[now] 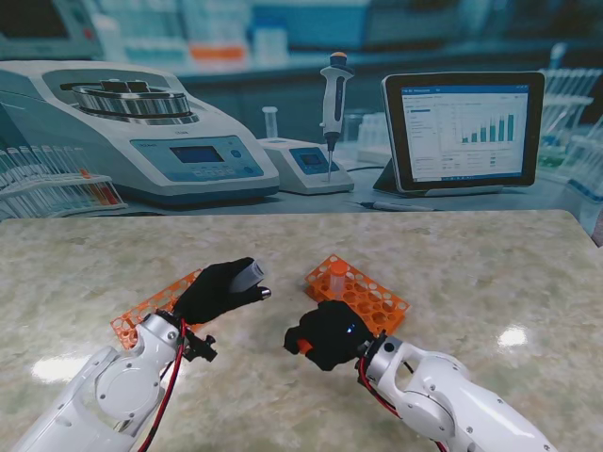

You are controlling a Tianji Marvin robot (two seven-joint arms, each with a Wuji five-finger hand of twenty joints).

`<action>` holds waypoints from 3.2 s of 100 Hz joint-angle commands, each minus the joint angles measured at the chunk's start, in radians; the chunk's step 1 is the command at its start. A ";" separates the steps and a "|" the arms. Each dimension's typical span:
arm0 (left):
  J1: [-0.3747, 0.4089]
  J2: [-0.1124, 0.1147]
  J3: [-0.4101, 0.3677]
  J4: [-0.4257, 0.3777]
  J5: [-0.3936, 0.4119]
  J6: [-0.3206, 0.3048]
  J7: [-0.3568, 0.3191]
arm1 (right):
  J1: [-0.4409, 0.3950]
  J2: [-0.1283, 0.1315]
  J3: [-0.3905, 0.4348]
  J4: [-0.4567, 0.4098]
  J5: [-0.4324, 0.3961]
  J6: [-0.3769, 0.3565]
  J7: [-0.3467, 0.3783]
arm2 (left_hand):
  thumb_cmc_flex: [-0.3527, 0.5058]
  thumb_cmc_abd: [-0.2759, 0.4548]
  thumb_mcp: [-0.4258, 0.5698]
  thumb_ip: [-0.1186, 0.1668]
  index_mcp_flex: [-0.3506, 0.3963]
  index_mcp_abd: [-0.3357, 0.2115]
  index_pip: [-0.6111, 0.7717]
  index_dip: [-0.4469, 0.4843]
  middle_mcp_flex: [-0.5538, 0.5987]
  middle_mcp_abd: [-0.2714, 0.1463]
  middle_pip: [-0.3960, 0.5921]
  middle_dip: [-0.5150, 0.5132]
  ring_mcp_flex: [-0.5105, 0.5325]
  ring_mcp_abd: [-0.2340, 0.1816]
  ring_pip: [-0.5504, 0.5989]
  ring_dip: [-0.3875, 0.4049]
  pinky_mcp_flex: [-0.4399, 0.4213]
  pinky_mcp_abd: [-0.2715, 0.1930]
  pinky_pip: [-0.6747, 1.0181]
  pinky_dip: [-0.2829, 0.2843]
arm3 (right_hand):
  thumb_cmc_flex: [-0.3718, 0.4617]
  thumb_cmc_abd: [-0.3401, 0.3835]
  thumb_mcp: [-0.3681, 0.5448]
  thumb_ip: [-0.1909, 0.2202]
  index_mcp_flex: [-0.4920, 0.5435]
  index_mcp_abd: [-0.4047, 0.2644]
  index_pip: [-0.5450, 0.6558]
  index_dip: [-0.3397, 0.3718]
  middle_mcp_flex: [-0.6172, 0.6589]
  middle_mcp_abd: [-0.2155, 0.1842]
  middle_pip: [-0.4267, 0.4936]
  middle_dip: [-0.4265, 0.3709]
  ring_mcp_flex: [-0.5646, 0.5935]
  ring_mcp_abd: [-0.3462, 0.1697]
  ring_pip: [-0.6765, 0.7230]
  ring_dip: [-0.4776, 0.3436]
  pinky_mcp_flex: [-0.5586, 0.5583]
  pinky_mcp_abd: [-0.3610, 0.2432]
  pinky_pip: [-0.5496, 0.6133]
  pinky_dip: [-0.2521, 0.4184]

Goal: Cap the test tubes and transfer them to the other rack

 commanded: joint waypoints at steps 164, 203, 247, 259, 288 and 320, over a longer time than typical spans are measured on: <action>-0.025 0.003 0.046 0.010 -0.033 0.007 -0.038 | -0.093 -0.026 0.181 -0.167 0.003 0.007 -0.096 | 0.018 0.057 0.019 0.008 0.006 -0.047 0.055 0.030 0.025 -0.027 0.001 -0.008 0.065 -0.025 0.028 0.001 0.034 -0.141 0.181 -0.005 | 0.176 0.054 0.204 0.068 0.062 0.001 0.042 0.022 0.076 -0.182 0.125 0.038 -0.009 -0.026 0.035 -0.001 0.000 0.004 0.038 -0.014; -0.038 0.004 0.062 0.019 -0.044 0.005 -0.050 | -0.108 -0.034 0.209 -0.200 0.015 0.010 -0.122 | 0.019 0.057 0.019 0.007 0.006 -0.047 0.055 0.030 0.023 -0.025 0.000 -0.008 0.063 -0.023 0.025 0.001 0.034 -0.137 0.178 -0.005 | 0.176 0.058 0.206 0.069 0.064 0.002 0.042 0.021 0.078 -0.182 0.126 0.037 -0.007 -0.025 0.036 0.000 0.001 0.005 0.039 -0.010; -0.050 0.006 0.081 0.023 -0.055 0.000 -0.062 | -0.102 -0.043 0.208 -0.224 0.034 0.019 -0.150 | 0.019 0.057 0.018 0.007 0.006 -0.047 0.055 0.030 0.023 -0.027 -0.001 -0.008 0.062 -0.021 0.022 0.001 0.034 -0.133 0.174 -0.005 | 0.174 0.064 0.208 0.070 0.065 0.000 0.043 0.020 0.080 -0.183 0.127 0.037 -0.005 -0.026 0.037 0.002 0.003 0.003 0.042 -0.006; -0.050 0.006 0.082 0.024 -0.057 -0.003 -0.065 | -0.096 -0.046 0.202 -0.230 0.044 0.022 -0.151 | 0.019 0.057 0.018 0.006 0.006 -0.047 0.055 0.030 0.023 -0.025 -0.001 -0.008 0.061 -0.021 0.021 0.001 0.033 -0.132 0.172 -0.005 | 0.174 0.067 0.208 0.071 0.065 -0.001 0.043 0.020 0.080 -0.182 0.128 0.038 -0.003 -0.028 0.037 0.003 0.004 0.002 0.043 -0.004; -0.051 0.008 0.085 0.024 -0.063 -0.016 -0.070 | -0.075 -0.054 0.171 -0.230 0.071 0.029 -0.156 | 0.020 0.056 0.016 0.004 0.006 -0.048 0.054 0.029 0.021 -0.025 -0.002 -0.008 0.058 -0.017 0.017 0.001 0.032 -0.126 0.165 -0.007 | 0.173 0.071 0.207 0.072 0.066 0.000 0.044 0.020 0.081 -0.184 0.128 0.038 -0.001 -0.027 0.037 0.005 0.006 0.002 0.043 0.000; -0.049 0.009 0.083 0.022 -0.066 -0.033 -0.074 | -0.061 -0.062 0.141 -0.231 0.100 0.033 -0.165 | 0.021 0.057 0.014 0.003 0.006 -0.053 0.051 0.028 0.020 -0.026 -0.004 -0.008 0.057 -0.016 0.015 0.002 0.032 -0.120 0.160 -0.008 | 0.172 0.076 0.208 0.074 0.068 -0.002 0.045 0.021 0.084 -0.185 0.129 0.038 0.001 -0.026 0.038 0.006 0.009 0.000 0.043 0.004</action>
